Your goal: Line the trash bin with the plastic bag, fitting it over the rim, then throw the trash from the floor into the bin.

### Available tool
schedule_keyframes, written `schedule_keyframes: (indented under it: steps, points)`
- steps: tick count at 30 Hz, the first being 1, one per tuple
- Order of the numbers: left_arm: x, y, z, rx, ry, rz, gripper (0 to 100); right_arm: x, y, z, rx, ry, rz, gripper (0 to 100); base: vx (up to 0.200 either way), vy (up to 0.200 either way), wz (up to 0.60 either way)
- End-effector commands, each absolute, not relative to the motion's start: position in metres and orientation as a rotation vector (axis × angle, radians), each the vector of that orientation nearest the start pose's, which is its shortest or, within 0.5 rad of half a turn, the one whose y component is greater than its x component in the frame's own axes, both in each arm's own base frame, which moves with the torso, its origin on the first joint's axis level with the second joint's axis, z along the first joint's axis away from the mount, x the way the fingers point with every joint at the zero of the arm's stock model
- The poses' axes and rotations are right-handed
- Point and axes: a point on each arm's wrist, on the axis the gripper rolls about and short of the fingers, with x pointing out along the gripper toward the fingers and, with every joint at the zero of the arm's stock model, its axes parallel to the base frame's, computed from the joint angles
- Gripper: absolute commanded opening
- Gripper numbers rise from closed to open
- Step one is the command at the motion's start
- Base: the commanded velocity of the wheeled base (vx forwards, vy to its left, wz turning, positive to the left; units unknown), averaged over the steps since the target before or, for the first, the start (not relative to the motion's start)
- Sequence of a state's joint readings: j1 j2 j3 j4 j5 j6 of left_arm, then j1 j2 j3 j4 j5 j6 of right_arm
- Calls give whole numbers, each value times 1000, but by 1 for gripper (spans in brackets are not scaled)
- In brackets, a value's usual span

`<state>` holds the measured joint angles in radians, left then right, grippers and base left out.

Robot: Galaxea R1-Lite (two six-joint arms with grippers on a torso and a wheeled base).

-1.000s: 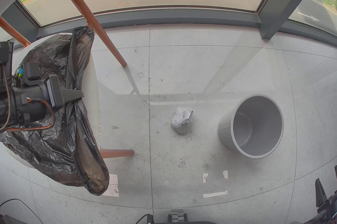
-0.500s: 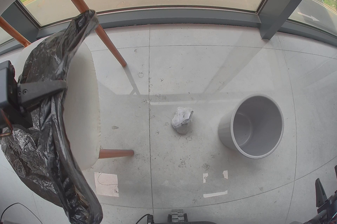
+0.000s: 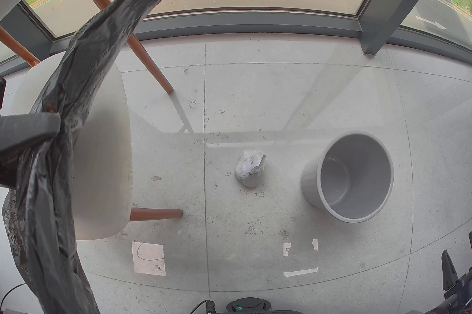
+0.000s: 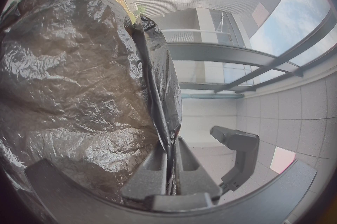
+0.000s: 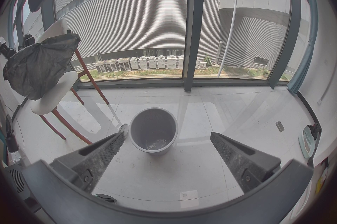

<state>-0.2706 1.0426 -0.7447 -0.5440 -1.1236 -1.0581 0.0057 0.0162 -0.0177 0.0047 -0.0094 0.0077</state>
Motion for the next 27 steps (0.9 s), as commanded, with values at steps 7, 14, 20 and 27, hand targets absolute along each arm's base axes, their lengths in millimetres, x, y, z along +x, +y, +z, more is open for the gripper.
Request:
schedule_keyframes:
  steps: [7, 14, 20, 27]
  points:
    - [129, -85, 317, -697, 622, -1588, 0, -22, 0, 75, 9, 12, -3, 100, 0, -200, 0]
    - [139, -113, 315, -676, 729, -1699, 0, -22, 0, 75, 9, 12, -3, 100, 0, -200, 0]
    - [180, -140, 308, -671, 734, -1706, 0, -22, 0, 75, 9, 12, -3, 100, 0, -200, 0]
    - [214, -160, 299, -675, 677, -1730, 0, -22, 0, 75, 11, 12, -3, 100, 0, -171, 0]
